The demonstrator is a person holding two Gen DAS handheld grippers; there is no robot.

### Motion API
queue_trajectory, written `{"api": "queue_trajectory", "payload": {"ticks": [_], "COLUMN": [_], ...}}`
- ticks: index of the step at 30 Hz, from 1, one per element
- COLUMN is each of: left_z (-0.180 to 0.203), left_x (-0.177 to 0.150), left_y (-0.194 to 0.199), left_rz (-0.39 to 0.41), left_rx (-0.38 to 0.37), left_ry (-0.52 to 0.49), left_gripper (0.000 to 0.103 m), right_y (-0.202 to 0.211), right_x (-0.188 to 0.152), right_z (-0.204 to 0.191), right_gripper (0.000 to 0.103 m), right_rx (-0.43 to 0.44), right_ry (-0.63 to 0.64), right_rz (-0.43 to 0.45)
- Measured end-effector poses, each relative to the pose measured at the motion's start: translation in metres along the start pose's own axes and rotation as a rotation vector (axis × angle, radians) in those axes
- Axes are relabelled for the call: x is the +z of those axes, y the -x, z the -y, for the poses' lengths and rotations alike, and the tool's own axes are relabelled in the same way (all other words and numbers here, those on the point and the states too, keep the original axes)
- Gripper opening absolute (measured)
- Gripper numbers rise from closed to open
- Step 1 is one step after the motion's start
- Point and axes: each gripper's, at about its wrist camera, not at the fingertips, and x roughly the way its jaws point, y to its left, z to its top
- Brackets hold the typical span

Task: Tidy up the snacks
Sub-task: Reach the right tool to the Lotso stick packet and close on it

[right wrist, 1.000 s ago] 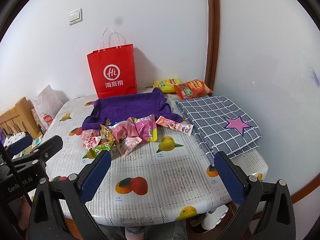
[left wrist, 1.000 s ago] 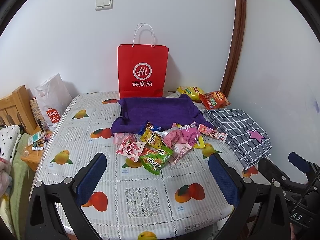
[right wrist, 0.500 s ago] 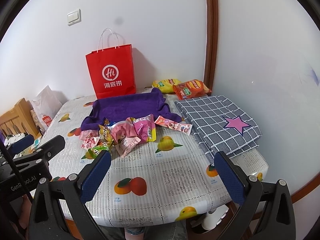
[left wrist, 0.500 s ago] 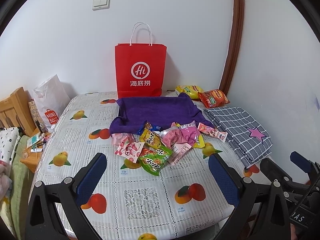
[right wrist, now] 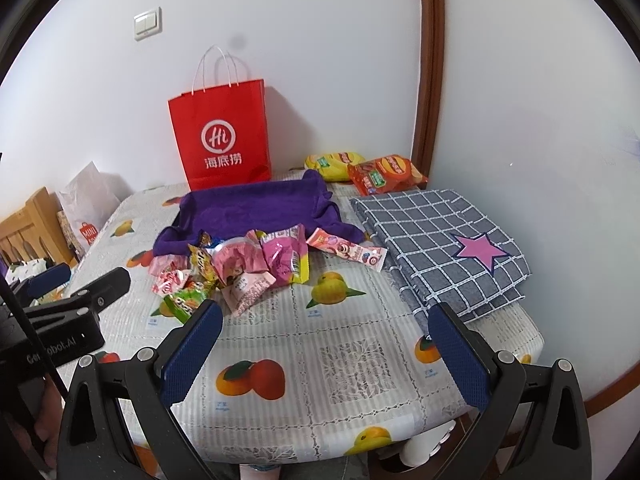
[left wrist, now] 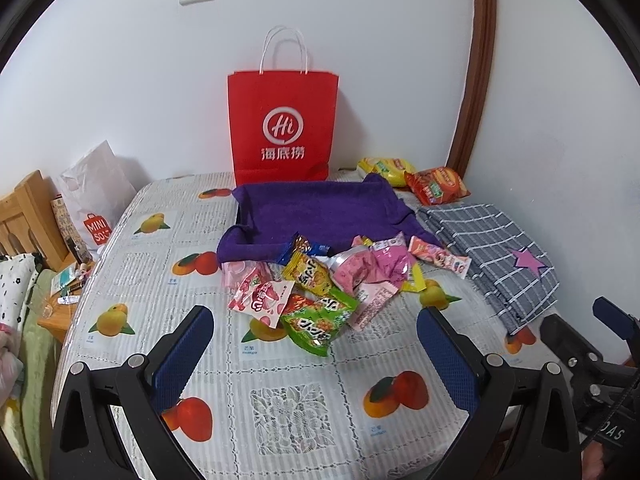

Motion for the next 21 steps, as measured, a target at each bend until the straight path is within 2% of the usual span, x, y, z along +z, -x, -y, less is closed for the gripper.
{"api": "queue_trajectory", "payload": {"ticks": [7, 12, 17, 21], "left_z": [-0.019, -0.044, -0.060, -0.069], "left_x": [-0.006, -0.010, -0.009, -0.007], "left_y": [-0.040, -0.073, -0.093, -0.105], "left_rz": [-0.070, -0.140, -0.159, -0.173], "left_rx": [0.023, 0.025, 0.019, 0.022], "left_ry": [0.003, 0.056, 0.084, 0.098], "left_gripper": [0.102, 0.102, 0.102, 0.102], "right_y": [-0.048, -0.090, -0.118, -0.137], "right_x": [-0.004, -0.002, 0.006, 0.015], "right_z": [0.019, 0.041, 0.059, 0.056], "right_gripper": [0.102, 0.099, 0.097, 0.094], "right_rx": [0.004, -0.046, -0.005, -0.005], "right_ry": [0.012, -0.015, -0.050, 0.009], "right_rz": [-0.041, -0.103, -0.120, -0.121]}}
